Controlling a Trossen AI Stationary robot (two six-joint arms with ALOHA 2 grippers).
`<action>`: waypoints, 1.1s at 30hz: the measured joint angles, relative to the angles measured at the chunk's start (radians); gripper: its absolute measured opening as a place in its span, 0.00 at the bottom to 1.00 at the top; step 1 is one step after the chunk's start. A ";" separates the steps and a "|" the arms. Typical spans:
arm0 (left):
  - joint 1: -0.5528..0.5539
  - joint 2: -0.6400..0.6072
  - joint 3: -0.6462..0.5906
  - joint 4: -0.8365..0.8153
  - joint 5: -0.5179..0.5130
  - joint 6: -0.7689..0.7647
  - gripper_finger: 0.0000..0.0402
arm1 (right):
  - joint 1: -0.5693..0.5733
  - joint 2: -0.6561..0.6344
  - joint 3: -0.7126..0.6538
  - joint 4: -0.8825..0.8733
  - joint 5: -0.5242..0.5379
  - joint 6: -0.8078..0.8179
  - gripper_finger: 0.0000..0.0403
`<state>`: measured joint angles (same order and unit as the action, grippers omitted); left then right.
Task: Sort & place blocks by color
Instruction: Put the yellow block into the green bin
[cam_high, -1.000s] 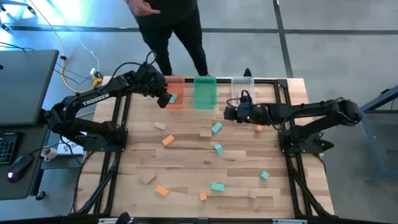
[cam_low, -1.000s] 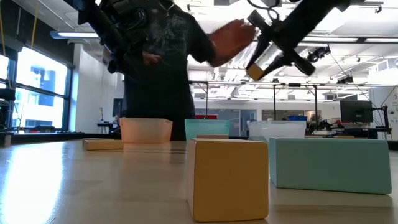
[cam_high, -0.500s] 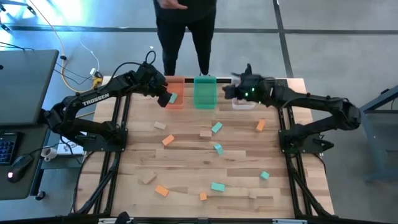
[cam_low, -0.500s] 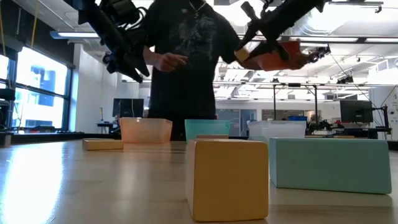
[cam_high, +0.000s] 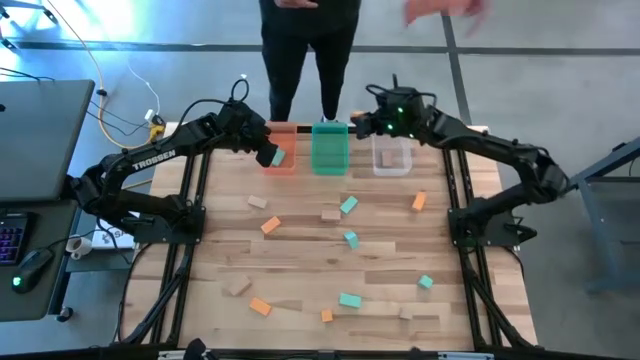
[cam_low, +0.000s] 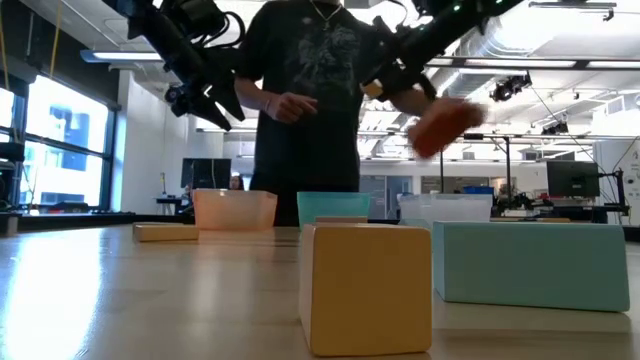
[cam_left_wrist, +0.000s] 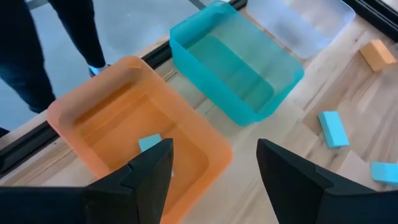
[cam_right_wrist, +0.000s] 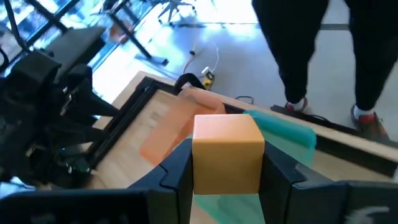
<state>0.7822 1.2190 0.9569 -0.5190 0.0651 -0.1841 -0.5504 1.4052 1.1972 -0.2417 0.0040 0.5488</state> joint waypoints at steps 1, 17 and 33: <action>0.000 0.000 0.000 0.000 -0.002 -0.001 0.55 | -0.008 0.021 0.017 0.000 -0.017 -0.016 0.27; 0.000 0.000 0.000 0.000 -0.009 -0.026 0.55 | -0.018 0.374 0.205 -0.013 -0.188 -0.139 0.27; 0.000 0.000 0.000 0.000 -0.032 -0.026 0.55 | 0.017 0.530 0.205 -0.114 -0.163 -0.196 0.27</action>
<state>0.7818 1.2190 0.9569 -0.5190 0.0328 -0.2104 -0.5335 1.9354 1.4017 -0.3556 -0.1589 0.3530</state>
